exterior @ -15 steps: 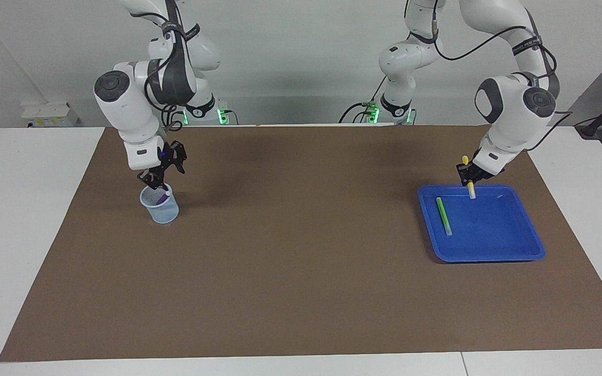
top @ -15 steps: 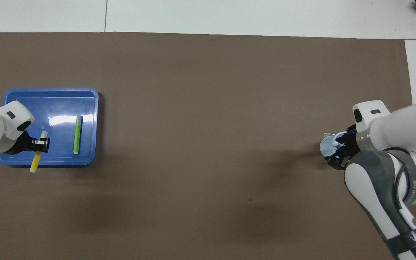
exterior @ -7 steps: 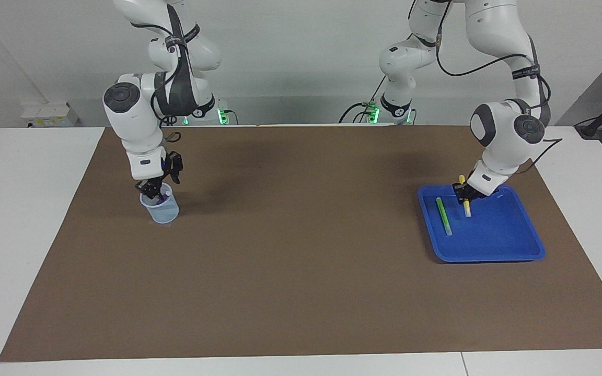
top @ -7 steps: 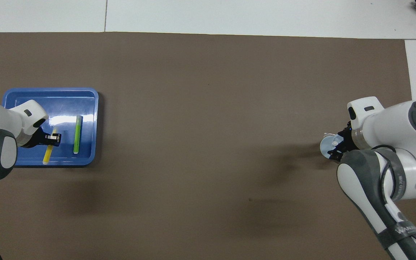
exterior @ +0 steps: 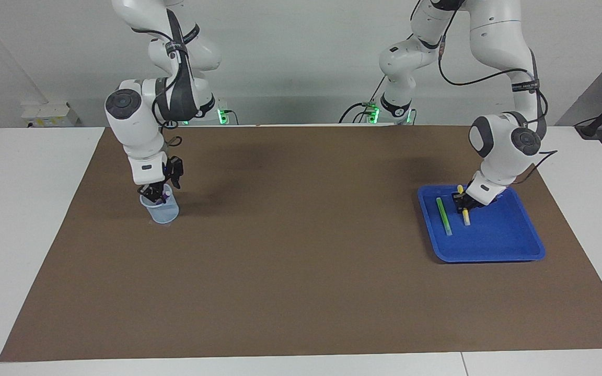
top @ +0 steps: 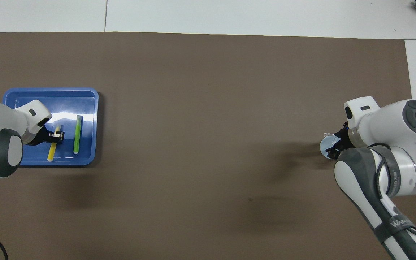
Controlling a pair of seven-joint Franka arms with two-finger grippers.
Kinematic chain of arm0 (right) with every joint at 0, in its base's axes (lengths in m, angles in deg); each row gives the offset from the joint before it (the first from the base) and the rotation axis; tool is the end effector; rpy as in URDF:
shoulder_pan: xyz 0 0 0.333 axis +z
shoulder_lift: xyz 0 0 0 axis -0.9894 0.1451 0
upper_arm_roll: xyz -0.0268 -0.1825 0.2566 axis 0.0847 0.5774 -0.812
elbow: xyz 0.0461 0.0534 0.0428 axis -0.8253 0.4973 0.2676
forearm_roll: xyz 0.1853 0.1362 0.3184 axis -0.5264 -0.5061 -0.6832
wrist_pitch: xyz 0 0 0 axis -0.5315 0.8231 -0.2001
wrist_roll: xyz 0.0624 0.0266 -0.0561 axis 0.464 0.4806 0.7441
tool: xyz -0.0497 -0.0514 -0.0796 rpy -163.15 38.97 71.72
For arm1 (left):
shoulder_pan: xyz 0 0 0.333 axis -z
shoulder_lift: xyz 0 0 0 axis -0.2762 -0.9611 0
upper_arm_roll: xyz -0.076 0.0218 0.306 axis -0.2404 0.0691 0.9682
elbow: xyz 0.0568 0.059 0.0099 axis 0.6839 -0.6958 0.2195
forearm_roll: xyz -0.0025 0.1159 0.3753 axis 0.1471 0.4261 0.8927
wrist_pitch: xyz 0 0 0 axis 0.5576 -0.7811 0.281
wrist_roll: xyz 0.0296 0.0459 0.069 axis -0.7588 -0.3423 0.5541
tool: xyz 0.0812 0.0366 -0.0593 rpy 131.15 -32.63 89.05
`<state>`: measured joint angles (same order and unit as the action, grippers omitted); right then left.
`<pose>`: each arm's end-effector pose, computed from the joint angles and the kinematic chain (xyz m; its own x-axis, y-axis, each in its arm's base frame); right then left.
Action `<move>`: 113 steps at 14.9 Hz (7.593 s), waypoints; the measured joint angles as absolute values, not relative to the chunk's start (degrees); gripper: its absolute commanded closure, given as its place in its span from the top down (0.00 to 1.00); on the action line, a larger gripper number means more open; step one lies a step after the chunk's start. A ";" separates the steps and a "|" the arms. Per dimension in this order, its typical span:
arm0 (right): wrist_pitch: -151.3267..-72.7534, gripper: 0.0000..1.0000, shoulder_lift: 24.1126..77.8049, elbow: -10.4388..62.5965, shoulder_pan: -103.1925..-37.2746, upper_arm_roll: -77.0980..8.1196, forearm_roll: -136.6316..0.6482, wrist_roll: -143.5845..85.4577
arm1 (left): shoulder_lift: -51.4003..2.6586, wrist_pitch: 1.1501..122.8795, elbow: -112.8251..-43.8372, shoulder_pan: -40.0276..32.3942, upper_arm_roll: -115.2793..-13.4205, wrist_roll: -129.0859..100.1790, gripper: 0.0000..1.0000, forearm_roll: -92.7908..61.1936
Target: Right arm passes pens to left for tray arrangement
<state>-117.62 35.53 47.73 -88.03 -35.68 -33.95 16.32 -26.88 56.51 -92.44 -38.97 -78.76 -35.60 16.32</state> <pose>0.5272 0.0161 0.3867 0.5375 0.8409 -0.0628 0.8425 -0.5386 -0.0010 0.5556 0.0574 0.3009 0.9959 -0.0812 -0.0412 -0.0819 -0.9965 -0.0166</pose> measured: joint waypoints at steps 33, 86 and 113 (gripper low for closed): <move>-117.49 0.46 36.12 47.45 -89.72 -35.57 -33.90 21.19 | -20.48 33.80 -78.61 -34.61 -81.15 -14.19 1.00 0.47; -94.30 0.00 35.32 26.88 -88.84 -35.73 -47.44 10.23 | -6.80 28.72 -75.29 -26.77 -81.56 35.61 0.98 -24.98; -142.41 0.00 34.70 35.49 -60.89 -41.90 -79.33 -81.85 | 1.89 51.10 -94.18 -10.62 -82.01 78.57 0.94 -33.79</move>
<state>-142.41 34.70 35.49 -60.89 -41.90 -79.33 -81.85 1.89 51.10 -94.18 -10.62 -82.01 78.57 -33.79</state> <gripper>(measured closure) 0.811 0.000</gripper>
